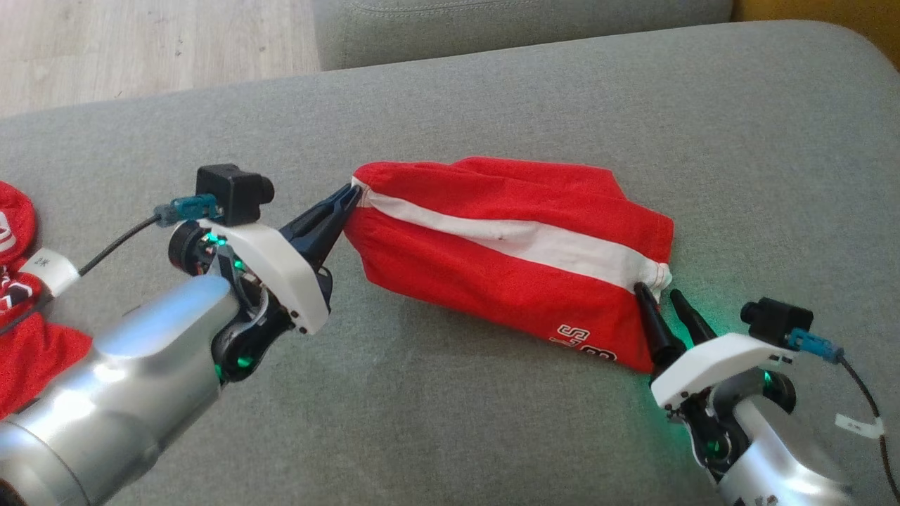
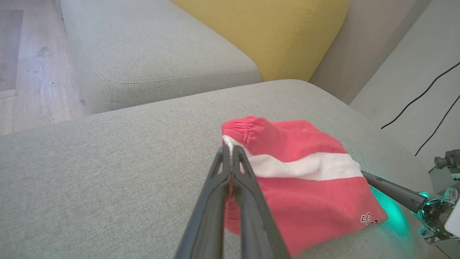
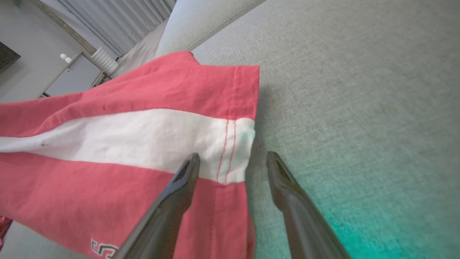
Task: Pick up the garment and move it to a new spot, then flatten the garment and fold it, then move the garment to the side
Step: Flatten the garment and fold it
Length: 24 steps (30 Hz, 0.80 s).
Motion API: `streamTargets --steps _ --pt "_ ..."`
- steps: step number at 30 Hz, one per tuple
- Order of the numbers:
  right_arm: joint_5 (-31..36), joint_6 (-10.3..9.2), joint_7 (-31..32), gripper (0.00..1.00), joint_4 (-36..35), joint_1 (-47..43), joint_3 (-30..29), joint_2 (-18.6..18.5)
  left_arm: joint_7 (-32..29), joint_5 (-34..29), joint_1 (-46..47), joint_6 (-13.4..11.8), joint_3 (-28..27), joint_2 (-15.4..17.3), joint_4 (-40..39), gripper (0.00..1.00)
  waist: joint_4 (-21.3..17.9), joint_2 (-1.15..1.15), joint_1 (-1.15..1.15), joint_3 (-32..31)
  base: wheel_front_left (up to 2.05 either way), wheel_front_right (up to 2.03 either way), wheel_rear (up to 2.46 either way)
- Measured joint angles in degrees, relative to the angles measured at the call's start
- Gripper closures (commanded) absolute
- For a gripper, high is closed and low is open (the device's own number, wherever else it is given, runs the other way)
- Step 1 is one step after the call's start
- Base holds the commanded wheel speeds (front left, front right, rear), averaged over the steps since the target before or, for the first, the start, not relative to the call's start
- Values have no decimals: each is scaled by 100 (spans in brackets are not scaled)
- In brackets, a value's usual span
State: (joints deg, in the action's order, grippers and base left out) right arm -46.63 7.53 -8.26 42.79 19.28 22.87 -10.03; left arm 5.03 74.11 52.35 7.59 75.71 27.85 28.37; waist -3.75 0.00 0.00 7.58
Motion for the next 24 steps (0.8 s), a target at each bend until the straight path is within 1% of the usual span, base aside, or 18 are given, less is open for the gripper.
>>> streamTargets --steps 3,4,5,9,11,13,19,22,24 --pt "-207 0 -88 24 91 144 211 -54 -29 -5 0 0 0 -8 1 100 8 0 0 6 0 0 0" --pt "-248 0 -129 34 107 183 293 -86 -48 -5 0 0 0 -9 1 100 10 0 0 10 0 0 0" --pt "-248 0 -129 51 107 183 293 -86 -48 -5 0 0 0 -9 1 100 10 0 0 10 0 0 0" --pt "-427 0 -274 71 229 300 535 -185 -51 -5 0 0 0 -9 -1 100 23 0 0 25 0 0 0" --pt "-490 0 -336 78 255 332 676 -212 -51 -5 -1 0 0 -8 -1 100 26 0 0 22 0 0 0" --pt "-548 0 -398 100 258 362 786 -242 -52 -5 -1 0 0 -7 -1 100 23 0 0 12 0 0 0" --pt "-684 0 -526 100 261 367 1004 -365 -45 -55 -12 0 0 -2 0 100 -19 0 -1 -53 0 0 0" --pt "-726 0 -555 100 166 393 971 -459 82 -55 -13 0 1 14 -1 100 -51 0 -1 -100 0 0 0" --pt "-721 0 -560 100 -88 438 788 -593 220 -48 -12 0 -4 41 -20 100 -81 0 -1 -129 0 0 0"
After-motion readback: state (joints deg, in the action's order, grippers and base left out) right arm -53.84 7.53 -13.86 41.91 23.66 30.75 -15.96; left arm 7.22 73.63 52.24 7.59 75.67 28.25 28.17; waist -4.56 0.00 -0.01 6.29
